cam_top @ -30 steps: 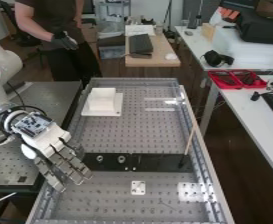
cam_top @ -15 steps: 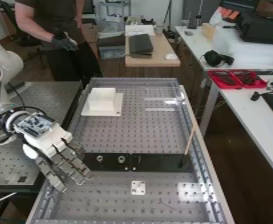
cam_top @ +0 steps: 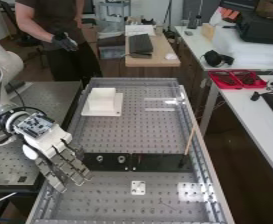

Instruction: Grab the smaller nut and place it in the white container

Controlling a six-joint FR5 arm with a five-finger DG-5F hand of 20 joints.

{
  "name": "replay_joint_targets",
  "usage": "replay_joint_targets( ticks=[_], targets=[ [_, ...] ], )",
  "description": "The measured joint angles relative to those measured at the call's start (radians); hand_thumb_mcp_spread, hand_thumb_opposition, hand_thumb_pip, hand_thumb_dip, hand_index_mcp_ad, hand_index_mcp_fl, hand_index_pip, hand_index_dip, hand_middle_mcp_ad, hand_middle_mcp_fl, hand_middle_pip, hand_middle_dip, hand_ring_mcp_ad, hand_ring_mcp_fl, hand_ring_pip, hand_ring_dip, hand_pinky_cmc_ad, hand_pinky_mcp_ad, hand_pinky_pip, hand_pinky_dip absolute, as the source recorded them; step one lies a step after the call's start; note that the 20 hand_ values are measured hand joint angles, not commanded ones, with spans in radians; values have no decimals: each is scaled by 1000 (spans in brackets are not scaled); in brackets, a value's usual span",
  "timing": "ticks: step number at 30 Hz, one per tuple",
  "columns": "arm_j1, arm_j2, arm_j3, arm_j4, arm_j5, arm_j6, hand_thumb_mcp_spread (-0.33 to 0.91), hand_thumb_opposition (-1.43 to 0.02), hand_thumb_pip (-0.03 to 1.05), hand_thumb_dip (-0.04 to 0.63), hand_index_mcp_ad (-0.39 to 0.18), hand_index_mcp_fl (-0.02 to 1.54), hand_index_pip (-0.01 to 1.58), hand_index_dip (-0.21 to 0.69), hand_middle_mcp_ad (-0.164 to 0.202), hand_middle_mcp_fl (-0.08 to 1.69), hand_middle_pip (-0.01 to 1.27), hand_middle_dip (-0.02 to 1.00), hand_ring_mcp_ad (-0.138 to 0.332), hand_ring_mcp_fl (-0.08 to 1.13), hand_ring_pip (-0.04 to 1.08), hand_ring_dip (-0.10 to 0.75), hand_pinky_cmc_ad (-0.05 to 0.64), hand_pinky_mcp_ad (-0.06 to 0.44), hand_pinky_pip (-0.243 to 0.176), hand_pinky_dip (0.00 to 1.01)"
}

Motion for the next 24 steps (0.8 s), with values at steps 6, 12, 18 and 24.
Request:
replay_joint_targets(
  ticks=[6, 12, 18, 24],
  targets=[
    [-5, -7, 4, -2, -7, -6, 415, -857, 688, 271, -122, 168, 1552, 126, 84, 216, 140, 230, 80, 12, 117, 68, 374, 239, 5, 276],
    [-14, -14, 9, -1, -18, -14, 415, -859, 688, 271, -122, 168, 1555, 126, 84, 215, 134, 232, 80, 16, 124, 72, 377, 239, 5, 278],
    [-14, -16, 10, -1, -25, -21, 415, -859, 688, 271, -122, 168, 1555, 126, 84, 215, 134, 232, 80, 16, 124, 72, 374, 239, 5, 278],
    [-12, -18, 10, 2, -24, -24, 415, -859, 686, 271, -122, 169, 1555, 126, 80, 215, 134, 232, 84, 16, 124, 72, 374, 239, 5, 278]
  ],
)
